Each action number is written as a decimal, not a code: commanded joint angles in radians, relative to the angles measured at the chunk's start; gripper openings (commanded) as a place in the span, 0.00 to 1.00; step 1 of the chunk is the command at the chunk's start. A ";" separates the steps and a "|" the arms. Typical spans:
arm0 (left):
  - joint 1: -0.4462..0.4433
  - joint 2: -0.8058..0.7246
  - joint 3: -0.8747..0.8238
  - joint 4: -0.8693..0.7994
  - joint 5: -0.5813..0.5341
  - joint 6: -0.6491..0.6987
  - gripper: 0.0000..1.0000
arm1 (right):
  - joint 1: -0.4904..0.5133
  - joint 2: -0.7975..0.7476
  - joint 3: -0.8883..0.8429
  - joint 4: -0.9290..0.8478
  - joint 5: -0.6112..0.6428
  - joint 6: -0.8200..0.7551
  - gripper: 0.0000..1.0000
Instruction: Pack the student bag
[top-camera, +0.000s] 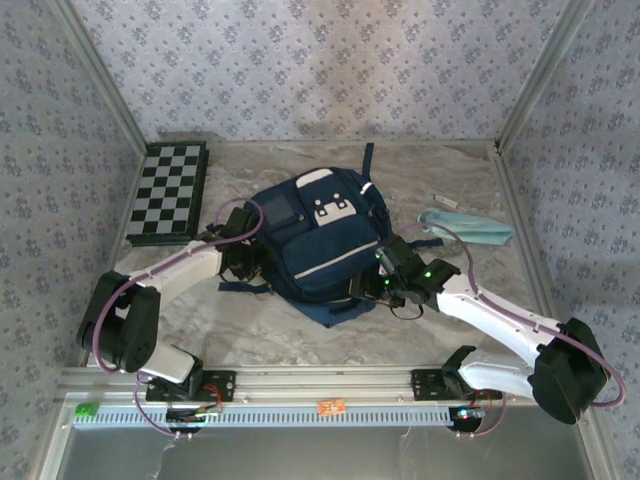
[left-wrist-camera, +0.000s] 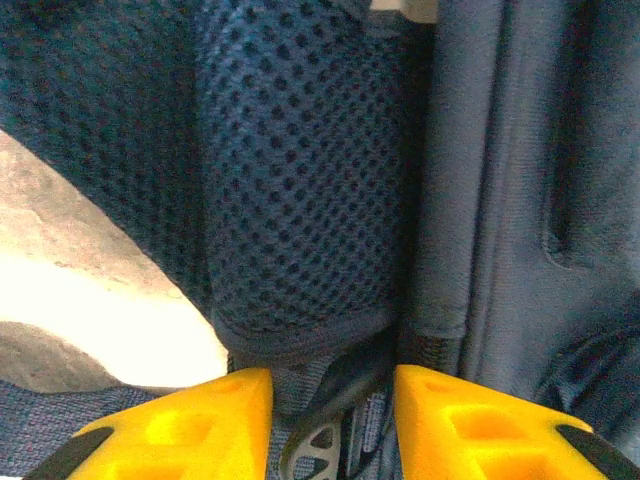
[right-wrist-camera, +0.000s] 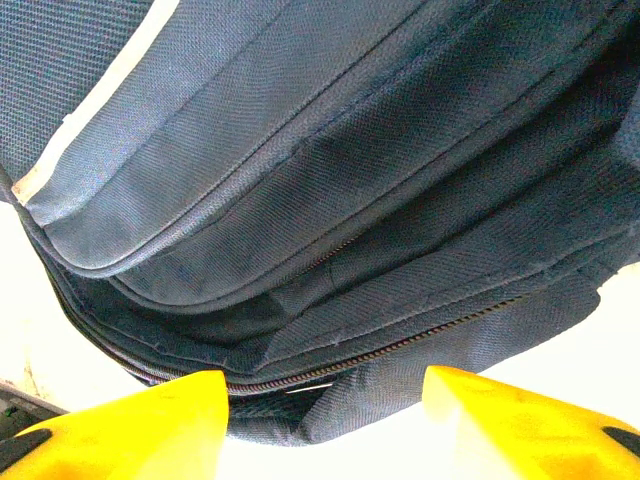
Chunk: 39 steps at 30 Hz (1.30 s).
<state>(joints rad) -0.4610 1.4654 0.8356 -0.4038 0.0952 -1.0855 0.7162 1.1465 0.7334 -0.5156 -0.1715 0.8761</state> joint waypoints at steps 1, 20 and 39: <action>0.015 -0.031 -0.030 -0.019 -0.028 -0.028 0.37 | 0.009 0.010 -0.012 0.005 0.013 0.018 0.55; 0.049 0.042 -0.076 0.115 0.041 -0.098 0.37 | 0.015 0.041 0.025 0.007 0.020 0.016 0.56; -0.011 -0.056 0.010 -0.046 0.072 -0.054 0.35 | 0.034 0.149 0.173 -0.011 0.048 -0.023 0.57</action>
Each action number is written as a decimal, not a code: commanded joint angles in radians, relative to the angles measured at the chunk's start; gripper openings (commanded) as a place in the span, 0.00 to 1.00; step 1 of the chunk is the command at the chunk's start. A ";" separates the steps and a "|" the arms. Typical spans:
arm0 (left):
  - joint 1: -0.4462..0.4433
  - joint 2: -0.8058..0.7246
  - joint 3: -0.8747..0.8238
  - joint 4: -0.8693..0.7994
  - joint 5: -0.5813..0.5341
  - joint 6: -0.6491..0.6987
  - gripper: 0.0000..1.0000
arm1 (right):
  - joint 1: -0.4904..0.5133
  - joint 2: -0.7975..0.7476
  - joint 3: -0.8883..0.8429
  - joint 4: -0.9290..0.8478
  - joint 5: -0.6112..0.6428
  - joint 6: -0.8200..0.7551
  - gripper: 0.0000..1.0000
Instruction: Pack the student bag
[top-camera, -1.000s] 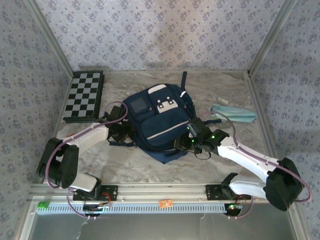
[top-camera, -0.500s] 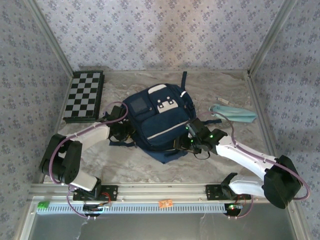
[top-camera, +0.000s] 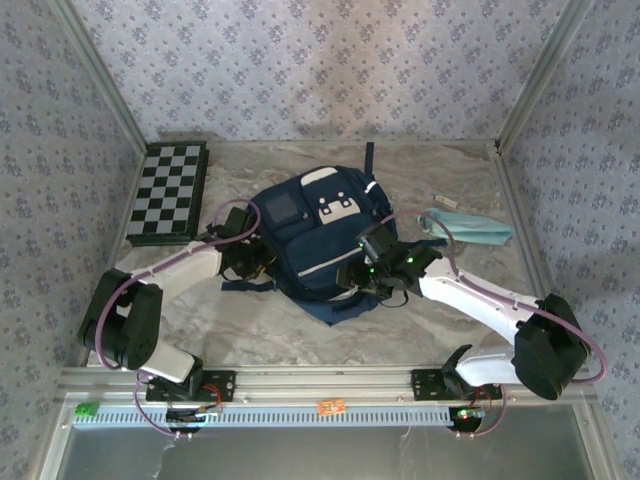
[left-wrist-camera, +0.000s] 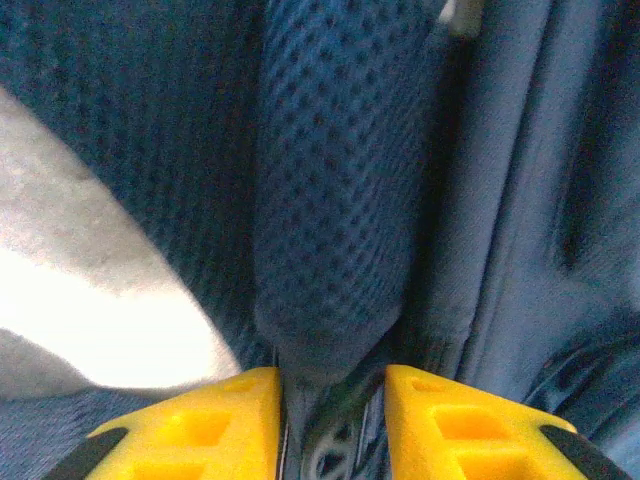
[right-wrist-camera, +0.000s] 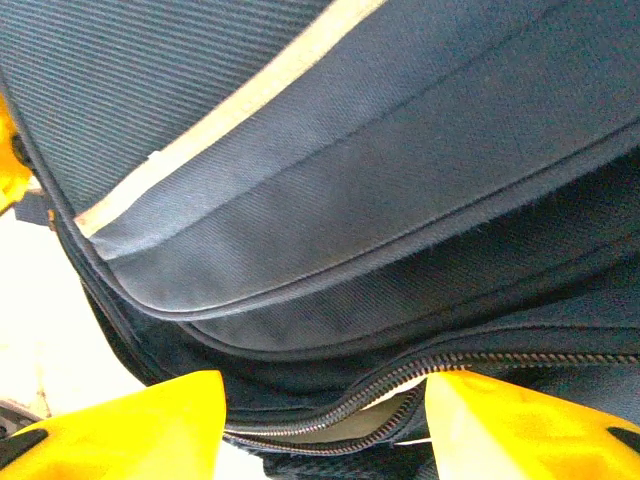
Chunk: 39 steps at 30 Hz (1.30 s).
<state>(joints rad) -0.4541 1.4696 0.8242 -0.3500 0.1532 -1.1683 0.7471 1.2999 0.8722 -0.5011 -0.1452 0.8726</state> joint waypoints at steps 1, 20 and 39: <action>-0.025 -0.072 0.026 -0.109 0.007 0.029 0.37 | 0.003 -0.005 0.031 -0.027 0.024 -0.022 0.57; -0.109 0.096 0.178 0.026 0.085 0.025 0.45 | 0.004 -0.011 -0.016 0.001 0.024 -0.001 0.57; -0.084 0.154 0.373 0.073 0.040 -0.128 0.00 | 0.049 0.045 0.134 -0.133 0.125 -0.032 0.57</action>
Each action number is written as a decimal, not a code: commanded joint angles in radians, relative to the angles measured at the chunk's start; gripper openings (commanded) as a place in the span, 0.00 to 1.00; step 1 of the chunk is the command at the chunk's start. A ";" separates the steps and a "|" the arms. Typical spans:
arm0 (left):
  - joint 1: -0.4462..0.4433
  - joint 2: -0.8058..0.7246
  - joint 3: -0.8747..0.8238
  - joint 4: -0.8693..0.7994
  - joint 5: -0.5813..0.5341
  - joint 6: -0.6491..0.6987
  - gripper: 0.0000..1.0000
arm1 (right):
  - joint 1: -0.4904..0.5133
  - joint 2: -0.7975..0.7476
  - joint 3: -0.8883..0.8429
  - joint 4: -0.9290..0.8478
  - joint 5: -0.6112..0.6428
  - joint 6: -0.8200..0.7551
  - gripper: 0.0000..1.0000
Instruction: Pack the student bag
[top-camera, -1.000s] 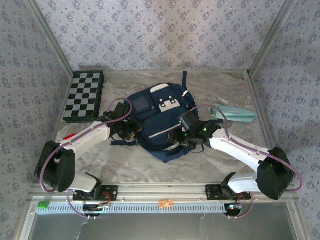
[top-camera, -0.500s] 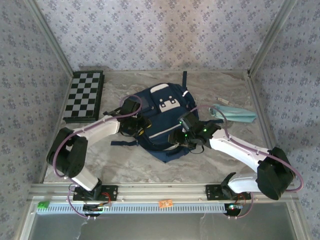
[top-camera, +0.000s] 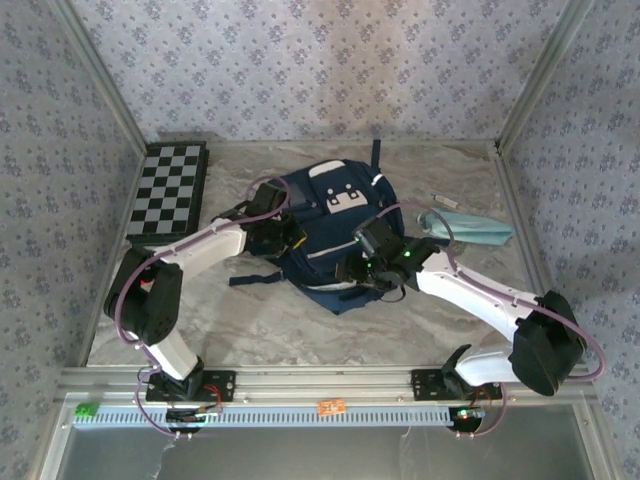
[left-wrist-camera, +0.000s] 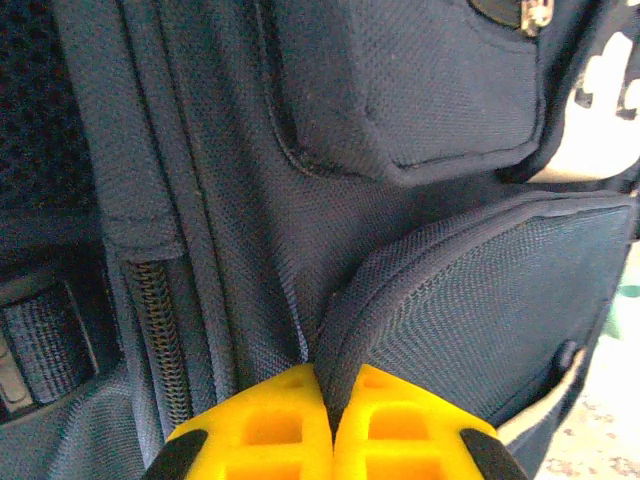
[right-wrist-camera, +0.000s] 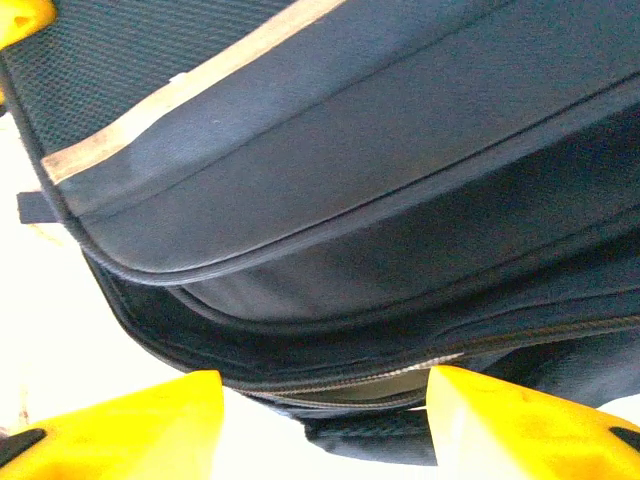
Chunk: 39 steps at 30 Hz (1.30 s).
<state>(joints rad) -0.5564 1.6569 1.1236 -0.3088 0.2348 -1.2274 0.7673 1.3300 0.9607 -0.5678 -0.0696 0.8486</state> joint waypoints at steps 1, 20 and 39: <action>0.022 -0.039 0.094 0.008 -0.058 -0.073 0.00 | 0.043 0.025 0.046 -0.071 0.057 0.016 0.57; 0.070 -0.171 0.076 -0.119 -0.142 -0.185 0.00 | -0.006 0.235 0.070 0.131 0.070 -0.187 0.51; 0.033 -0.042 0.206 -0.090 -0.150 -0.397 0.00 | 0.276 0.287 0.221 0.021 0.306 -0.055 0.49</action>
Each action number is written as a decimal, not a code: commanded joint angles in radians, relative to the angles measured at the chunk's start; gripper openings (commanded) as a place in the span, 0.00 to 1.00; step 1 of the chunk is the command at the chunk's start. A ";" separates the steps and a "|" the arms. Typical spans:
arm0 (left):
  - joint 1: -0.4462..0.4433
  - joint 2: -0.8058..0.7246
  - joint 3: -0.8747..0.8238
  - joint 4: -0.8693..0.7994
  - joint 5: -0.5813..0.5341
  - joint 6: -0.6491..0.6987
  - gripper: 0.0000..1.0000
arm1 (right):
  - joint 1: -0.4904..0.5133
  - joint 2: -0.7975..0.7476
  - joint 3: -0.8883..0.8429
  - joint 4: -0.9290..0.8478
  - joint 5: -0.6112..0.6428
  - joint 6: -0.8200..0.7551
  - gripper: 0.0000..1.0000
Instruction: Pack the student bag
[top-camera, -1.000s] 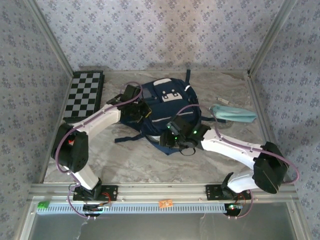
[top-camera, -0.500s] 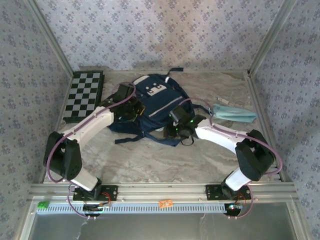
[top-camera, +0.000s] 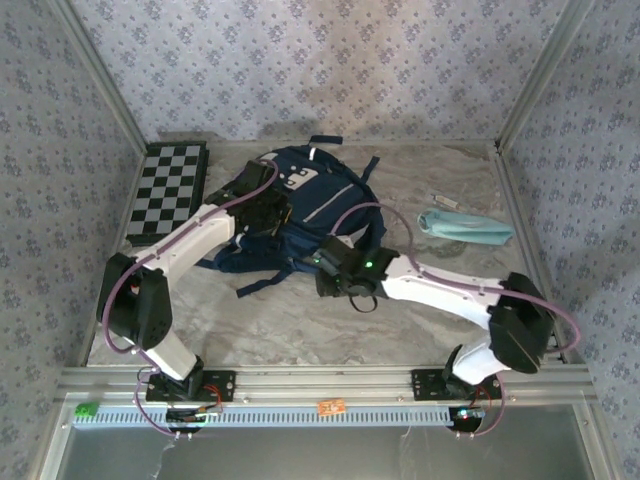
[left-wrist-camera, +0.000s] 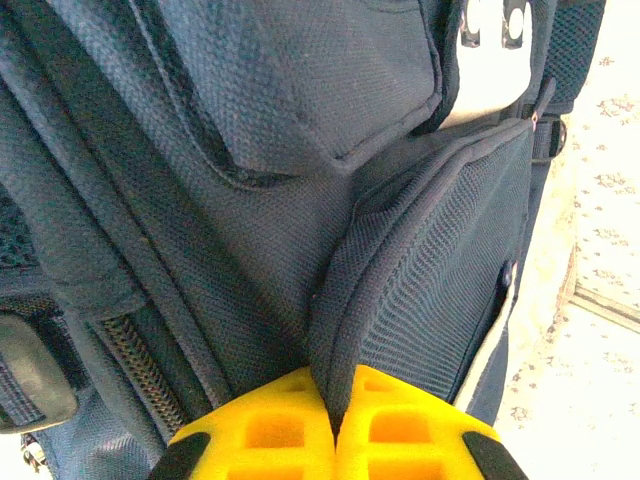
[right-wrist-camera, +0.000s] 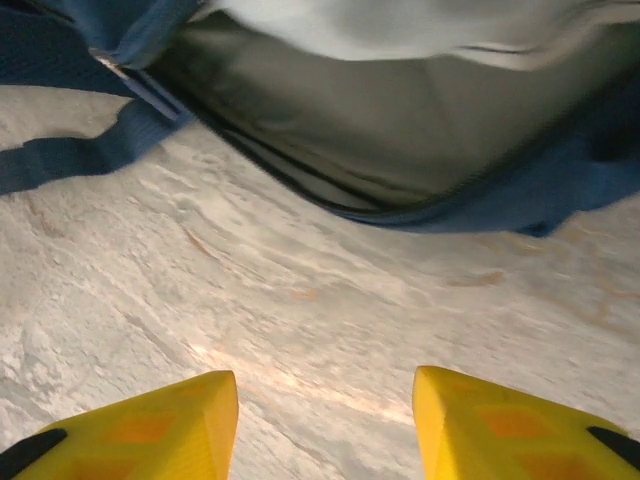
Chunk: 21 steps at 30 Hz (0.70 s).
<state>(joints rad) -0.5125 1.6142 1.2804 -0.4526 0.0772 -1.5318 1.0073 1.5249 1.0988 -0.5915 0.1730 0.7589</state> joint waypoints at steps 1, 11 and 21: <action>-0.012 -0.002 0.047 0.058 0.015 -0.100 0.00 | 0.053 0.134 0.140 0.058 0.083 0.032 0.47; -0.004 -0.053 -0.018 0.135 0.083 -0.175 0.00 | 0.063 0.325 0.165 0.387 0.219 0.069 0.40; 0.017 -0.063 -0.013 0.144 0.138 -0.179 0.00 | 0.069 0.379 0.056 0.593 0.305 0.062 0.34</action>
<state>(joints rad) -0.4969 1.6100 1.2423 -0.3950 0.1497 -1.6402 1.0698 1.8889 1.1881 -0.0681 0.4019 0.8051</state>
